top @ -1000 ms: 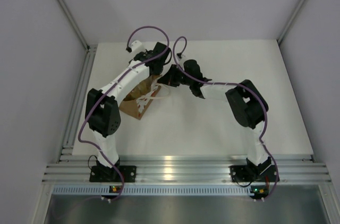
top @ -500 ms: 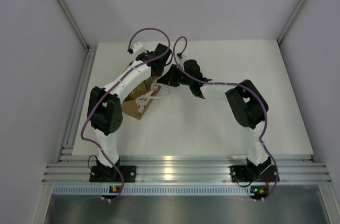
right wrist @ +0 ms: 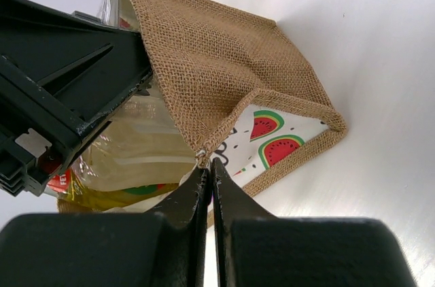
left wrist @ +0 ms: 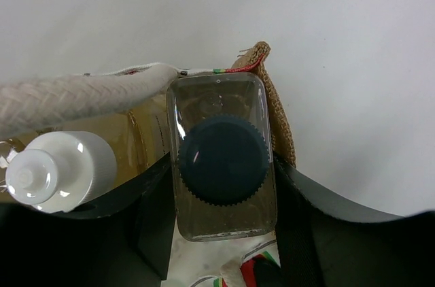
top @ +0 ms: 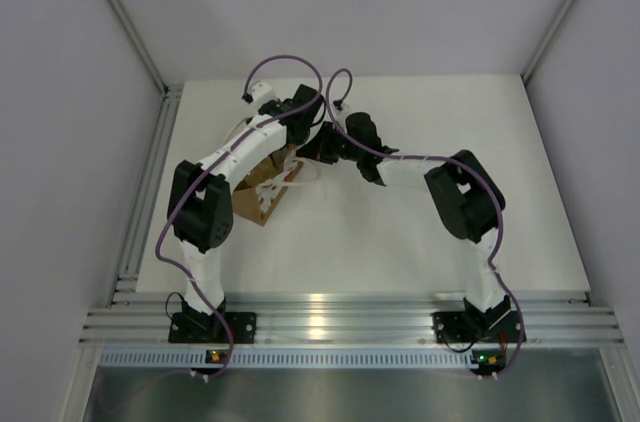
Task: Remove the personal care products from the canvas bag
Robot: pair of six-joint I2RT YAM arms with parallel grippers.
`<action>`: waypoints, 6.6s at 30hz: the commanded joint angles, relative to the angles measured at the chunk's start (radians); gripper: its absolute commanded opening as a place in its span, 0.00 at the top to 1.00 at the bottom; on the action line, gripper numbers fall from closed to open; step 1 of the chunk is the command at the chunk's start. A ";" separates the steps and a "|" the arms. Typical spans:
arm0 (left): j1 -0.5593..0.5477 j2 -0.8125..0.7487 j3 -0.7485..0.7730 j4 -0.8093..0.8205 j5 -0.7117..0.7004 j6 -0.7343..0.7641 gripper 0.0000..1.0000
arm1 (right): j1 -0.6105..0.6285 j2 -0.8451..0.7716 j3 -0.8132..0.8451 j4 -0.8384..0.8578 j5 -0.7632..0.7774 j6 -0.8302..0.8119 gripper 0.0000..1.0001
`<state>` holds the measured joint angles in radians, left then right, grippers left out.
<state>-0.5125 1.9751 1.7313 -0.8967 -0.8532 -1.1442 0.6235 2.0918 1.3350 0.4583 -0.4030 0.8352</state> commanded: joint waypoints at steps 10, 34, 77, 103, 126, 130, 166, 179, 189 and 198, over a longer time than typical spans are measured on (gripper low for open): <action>0.012 -0.034 0.085 -0.048 0.083 0.152 1.00 | -0.018 0.013 -0.036 -0.098 0.089 0.042 1.00; 0.005 -0.160 0.270 -0.047 0.195 0.443 1.00 | -0.018 -0.058 -0.057 -0.173 0.214 0.133 1.00; -0.112 -0.863 -0.184 0.066 0.961 0.771 1.00 | -0.015 -0.033 0.038 -0.210 0.130 0.116 0.99; -0.839 -0.579 -0.595 0.656 0.083 0.563 1.00 | -0.013 -0.015 0.039 -0.234 0.116 0.084 0.99; -0.839 -0.579 -0.469 0.501 0.007 0.618 0.02 | -0.011 -0.012 0.036 -0.231 0.115 0.077 0.99; -0.833 -0.708 -0.446 0.475 -0.159 0.650 0.02 | -0.011 0.000 0.041 -0.231 0.122 0.077 0.99; -0.003 -0.295 -0.223 0.265 0.060 0.363 0.36 | -0.011 -0.016 0.053 -0.231 0.113 0.074 0.99; -0.004 -0.331 -0.170 0.266 0.160 0.474 0.36 | -0.011 -0.003 0.064 -0.231 0.109 0.076 0.99; -0.004 -0.394 -0.193 0.265 0.099 0.485 0.36 | -0.010 0.001 0.076 -0.237 0.109 0.077 0.99; 0.028 -0.325 -0.214 0.268 0.140 0.446 0.43 | -0.007 -0.018 0.070 -0.245 0.113 0.070 0.99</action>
<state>-0.4915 1.6352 1.5276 -0.6277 -0.7166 -0.6754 0.6197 2.0590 1.3830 0.2825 -0.3233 0.9352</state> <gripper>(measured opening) 0.581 0.009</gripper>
